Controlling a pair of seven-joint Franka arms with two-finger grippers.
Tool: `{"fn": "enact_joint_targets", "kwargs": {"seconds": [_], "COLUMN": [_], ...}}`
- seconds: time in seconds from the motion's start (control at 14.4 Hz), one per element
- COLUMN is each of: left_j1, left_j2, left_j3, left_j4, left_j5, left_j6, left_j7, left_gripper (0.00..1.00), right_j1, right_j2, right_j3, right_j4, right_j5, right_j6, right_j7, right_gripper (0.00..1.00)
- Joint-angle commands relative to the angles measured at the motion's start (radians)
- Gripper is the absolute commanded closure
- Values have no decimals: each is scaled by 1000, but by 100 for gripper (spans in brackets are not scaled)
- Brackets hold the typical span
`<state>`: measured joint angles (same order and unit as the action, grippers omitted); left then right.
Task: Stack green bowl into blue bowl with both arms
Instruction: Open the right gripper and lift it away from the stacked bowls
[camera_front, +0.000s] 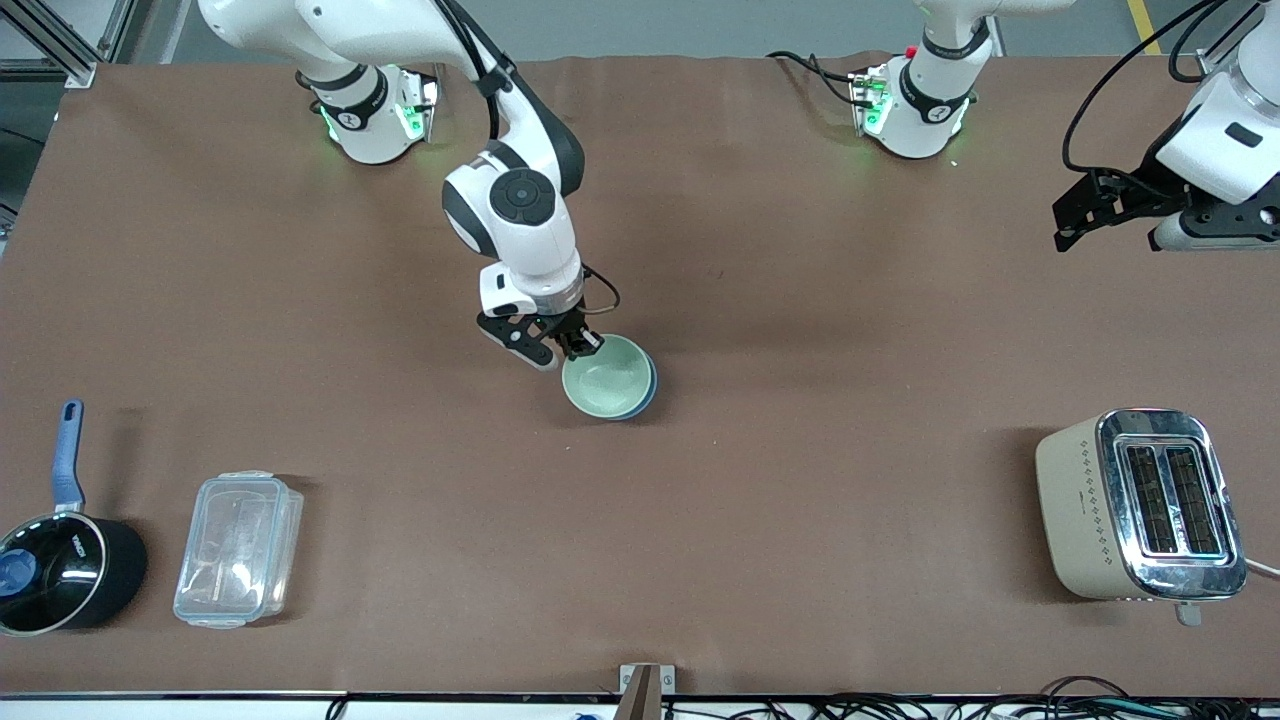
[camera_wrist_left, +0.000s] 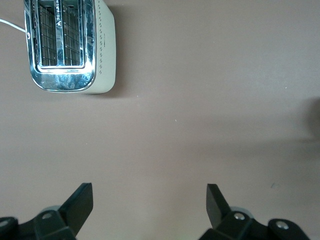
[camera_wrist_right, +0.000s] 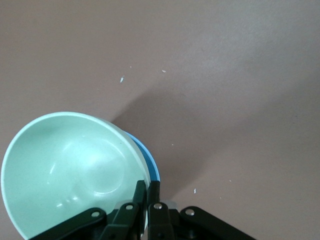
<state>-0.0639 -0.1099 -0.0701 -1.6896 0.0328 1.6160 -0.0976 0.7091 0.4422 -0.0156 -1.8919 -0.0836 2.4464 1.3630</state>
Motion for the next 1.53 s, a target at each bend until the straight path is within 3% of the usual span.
{"fn": "enact_joint_targets", "kwargs": {"seconds": [0.0,0.28,1.18,1.25,1.32,1.46], "left_j1": [-2,-2,-4,-2,-2,-2], "left_j2": [-13,-13,7,9,9,16], "left_j3": [10,9,7,7,7,7], "left_j4": [-12,-7,11,13,11,11], "left_j5": [-14,-14,-27,-27,-28,-28], "left_j6": [1,1,2,2,4,4], "left_j7": [41,42,42,42,42,42], "left_gripper": [0,0,0,0,0,0], "right_j1": [6,3,29,29,27,21], "right_j2": [29,39,39,39,39,33], "right_j3": [-4,-3,0,0,0,-1], "right_j4": [16,17,14,14,16,17], "right_j5": [-25,-22,-12,-12,-12,-12], "right_j6": [14,14,-1,-3,-12,-18], "right_j7": [27,27,21,19,21,18], "right_gripper": [98,94,95,85,66,15]}}
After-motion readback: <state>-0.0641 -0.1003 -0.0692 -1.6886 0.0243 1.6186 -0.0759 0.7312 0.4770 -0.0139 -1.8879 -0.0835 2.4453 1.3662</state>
